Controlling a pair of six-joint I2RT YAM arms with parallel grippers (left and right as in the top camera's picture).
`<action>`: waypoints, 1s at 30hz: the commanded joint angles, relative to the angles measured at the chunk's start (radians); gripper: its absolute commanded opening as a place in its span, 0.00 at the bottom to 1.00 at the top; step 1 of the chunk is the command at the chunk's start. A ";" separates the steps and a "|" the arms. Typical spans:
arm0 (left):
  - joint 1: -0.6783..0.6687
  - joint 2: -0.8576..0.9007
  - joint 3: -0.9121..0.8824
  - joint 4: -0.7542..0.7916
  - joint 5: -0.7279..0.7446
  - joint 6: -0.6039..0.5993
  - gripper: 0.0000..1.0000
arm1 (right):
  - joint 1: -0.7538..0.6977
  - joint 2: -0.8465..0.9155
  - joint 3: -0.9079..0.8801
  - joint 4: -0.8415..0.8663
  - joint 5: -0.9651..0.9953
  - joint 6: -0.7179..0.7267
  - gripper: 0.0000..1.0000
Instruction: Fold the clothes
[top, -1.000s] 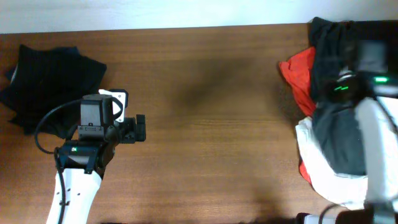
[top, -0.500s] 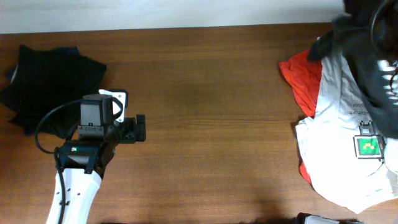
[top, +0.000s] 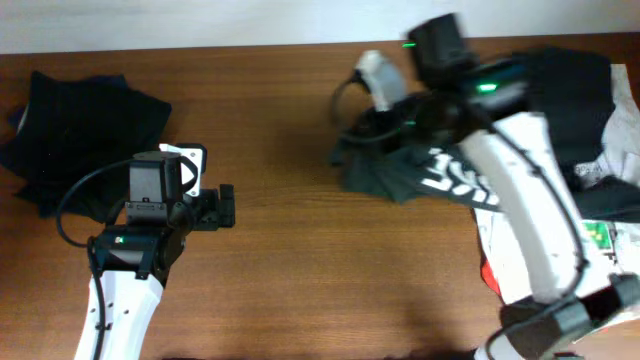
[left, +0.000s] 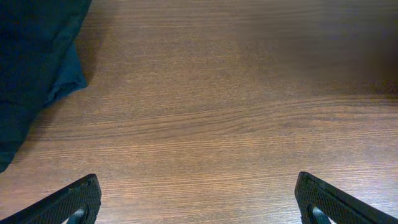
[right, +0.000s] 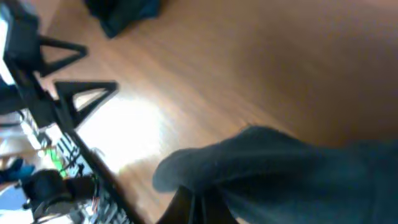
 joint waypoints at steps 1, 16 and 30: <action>0.005 0.002 0.019 0.003 0.012 0.011 0.99 | 0.137 0.072 0.002 0.071 0.005 0.059 0.05; -0.022 0.174 -0.011 -0.002 0.508 -0.070 0.99 | -0.332 0.056 0.003 -0.206 0.237 0.156 0.99; -0.214 0.672 0.002 0.248 0.490 -0.318 0.00 | -0.554 0.056 0.003 -0.325 0.302 0.145 0.99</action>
